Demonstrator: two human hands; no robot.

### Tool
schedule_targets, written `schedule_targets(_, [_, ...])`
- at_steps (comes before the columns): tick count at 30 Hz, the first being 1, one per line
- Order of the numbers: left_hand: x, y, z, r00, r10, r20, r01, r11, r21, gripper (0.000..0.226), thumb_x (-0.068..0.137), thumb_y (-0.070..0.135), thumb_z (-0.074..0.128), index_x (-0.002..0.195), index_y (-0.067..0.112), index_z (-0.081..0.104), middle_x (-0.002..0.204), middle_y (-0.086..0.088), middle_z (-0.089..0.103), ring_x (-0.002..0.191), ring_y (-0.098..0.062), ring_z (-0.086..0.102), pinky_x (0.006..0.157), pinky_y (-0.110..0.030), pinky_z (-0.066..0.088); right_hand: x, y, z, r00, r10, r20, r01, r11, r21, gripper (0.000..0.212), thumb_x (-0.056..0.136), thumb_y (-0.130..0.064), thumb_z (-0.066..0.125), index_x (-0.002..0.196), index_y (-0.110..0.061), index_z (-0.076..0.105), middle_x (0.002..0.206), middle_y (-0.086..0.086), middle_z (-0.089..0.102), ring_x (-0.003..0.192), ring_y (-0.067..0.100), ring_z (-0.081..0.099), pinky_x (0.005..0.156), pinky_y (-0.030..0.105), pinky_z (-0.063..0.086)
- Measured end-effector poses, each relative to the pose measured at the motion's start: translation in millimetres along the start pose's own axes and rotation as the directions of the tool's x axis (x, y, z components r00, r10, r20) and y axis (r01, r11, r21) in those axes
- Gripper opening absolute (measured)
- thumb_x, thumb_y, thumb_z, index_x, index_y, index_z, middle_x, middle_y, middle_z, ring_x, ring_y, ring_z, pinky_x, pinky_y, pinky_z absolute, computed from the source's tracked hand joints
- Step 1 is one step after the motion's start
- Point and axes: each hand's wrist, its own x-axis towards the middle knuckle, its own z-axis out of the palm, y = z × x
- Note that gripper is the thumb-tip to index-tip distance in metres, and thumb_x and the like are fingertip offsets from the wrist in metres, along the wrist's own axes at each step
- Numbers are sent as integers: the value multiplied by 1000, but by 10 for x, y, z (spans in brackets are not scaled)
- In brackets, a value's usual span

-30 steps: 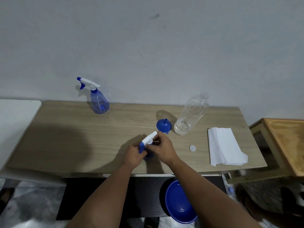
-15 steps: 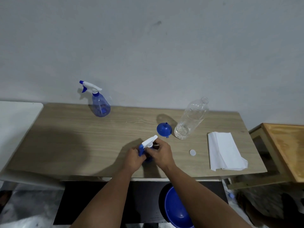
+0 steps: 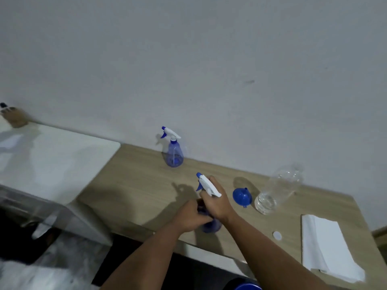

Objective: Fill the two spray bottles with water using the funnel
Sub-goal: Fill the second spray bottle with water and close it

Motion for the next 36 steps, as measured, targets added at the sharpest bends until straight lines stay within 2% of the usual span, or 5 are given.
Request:
schedule_targets(3, [-202,-174,-265,996,-47,-80,47,999,3,41,73,40,81,112,31,69,100,17,75,93,6,69,85,-20,55,96,-141,238,999,21,49,-23,999,39,21,85,-5,55,91,-20,69,106,0,75,93,16,69,83,34,53])
schedule_targets(7, [-481,-601,-649,950,-103,-295,149,980,136,53,74,46,82,122,29,65,110,20,68,94,0,65,76,-5,44,163,-70,562,989,66,130,-68,998,13,17,77,-14,55,85,-16,70,90,7,75,71,14,62,70,36,52])
schedule_targets(13, [-622,-852,-1031,773,89,-628,239,876,418,76,70,59,72,135,22,60,130,-1,63,118,-26,60,98,-37,52,-81,90,928,960,177,218,-148,979,-142,15,76,-22,59,63,-19,51,53,-1,51,52,16,46,56,35,43])
schedule_targets(22, [-664,-1090,-1085,733,169,-659,285,803,523,80,65,69,56,128,20,64,119,-3,67,102,-33,66,83,-40,59,-268,26,1009,948,215,234,-159,958,-238,42,62,-55,64,59,-17,46,52,-4,51,52,15,47,55,31,37])
schedule_targets(36, [-638,-1042,-1207,759,137,-636,288,806,517,87,65,75,49,135,24,58,128,0,63,116,-30,59,90,-41,55,-209,51,1088,956,267,124,-231,942,-244,49,77,-54,73,52,-21,46,46,-6,50,49,15,48,56,32,39])
